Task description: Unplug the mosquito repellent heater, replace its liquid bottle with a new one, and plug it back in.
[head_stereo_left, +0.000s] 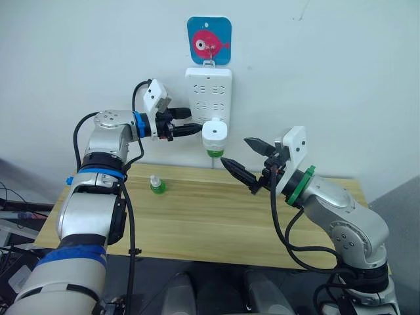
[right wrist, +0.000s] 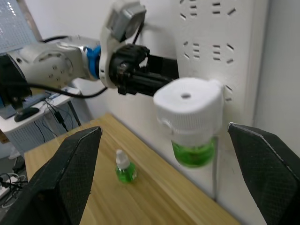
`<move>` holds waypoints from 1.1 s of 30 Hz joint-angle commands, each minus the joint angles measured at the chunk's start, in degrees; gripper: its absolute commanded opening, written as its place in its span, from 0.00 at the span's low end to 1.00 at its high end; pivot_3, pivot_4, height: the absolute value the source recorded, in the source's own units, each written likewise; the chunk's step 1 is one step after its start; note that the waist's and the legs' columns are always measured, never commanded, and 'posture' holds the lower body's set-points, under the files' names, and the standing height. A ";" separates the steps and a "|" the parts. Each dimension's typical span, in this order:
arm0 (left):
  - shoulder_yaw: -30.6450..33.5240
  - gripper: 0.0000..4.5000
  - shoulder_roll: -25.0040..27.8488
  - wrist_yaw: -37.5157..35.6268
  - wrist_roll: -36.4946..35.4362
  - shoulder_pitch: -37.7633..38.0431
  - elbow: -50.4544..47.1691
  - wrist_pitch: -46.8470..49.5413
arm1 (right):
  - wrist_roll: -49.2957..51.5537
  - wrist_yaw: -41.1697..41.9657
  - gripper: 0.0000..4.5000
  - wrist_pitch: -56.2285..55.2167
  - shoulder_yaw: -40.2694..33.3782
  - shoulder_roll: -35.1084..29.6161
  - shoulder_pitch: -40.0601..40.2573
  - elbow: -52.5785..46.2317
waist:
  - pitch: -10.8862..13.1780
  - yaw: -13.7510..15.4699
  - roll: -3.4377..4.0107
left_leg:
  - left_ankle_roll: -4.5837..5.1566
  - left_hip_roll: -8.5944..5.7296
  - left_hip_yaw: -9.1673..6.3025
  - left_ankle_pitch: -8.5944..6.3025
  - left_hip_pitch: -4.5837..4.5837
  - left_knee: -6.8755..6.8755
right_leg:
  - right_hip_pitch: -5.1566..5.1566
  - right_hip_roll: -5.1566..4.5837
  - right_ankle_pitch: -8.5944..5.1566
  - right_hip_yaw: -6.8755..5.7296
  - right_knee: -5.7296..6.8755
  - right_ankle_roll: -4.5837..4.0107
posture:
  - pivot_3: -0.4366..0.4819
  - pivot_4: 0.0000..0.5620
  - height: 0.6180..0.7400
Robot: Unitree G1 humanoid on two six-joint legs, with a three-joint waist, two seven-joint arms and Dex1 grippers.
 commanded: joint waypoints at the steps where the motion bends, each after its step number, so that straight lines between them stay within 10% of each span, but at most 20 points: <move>1: 1.01 0.66 -0.97 -0.71 0.78 -3.27 1.70 -2.25 | -0.01 -0.02 1.00 -1.98 -0.66 -0.20 0.44 -2.69 | 0.10 -0.14 -0.02 | 0.00 -0.01 -0.04 0.01 0.00 0.01 | 0.01 0.00 -0.01 -0.02 0.02 0.05 | 0.35 0.38 1.00; 11: 1.06 0.66 -3.53 -9.21 -0.55 -3.62 -1.46 1.63 | -2.71 -1.92 1.00 -2.58 -0.87 -1.19 1.80 -1.28 | 0.51 -0.81 -0.05 | 0.00 -0.01 -0.26 0.01 -0.02 0.08 | 0.09 0.02 0.09 -0.22 0.04 -0.05 | 0.34 0.40 1.00; 18: 2.52 0.29 -1.96 -10.81 -1.68 -1.98 -5.16 7.42 | -5.49 -6.40 1.00 -1.39 -0.32 -0.35 2.48 -3.38 | 0.80 -1.32 0.13 | 0.00 0.00 -0.87 0.02 -0.31 0.07 | 0.09 0.02 0.03 -0.87 0.04 -0.18 | 0.31 0.42 1.00; 33: 3.68 0.29 -4.56 -5.34 -2.74 0.96 -12.93 13.34 | -11.22 -16.95 1.00 8.04 6.58 7.86 -6.52 -3.36 | 2.14 -1.90 0.55 | -0.03 -0.02 -1.19 0.04 -0.50 0.44 | 0.12 -0.01 0.02 -1.11 0.17 -0.19 | 0.30 0.48 1.00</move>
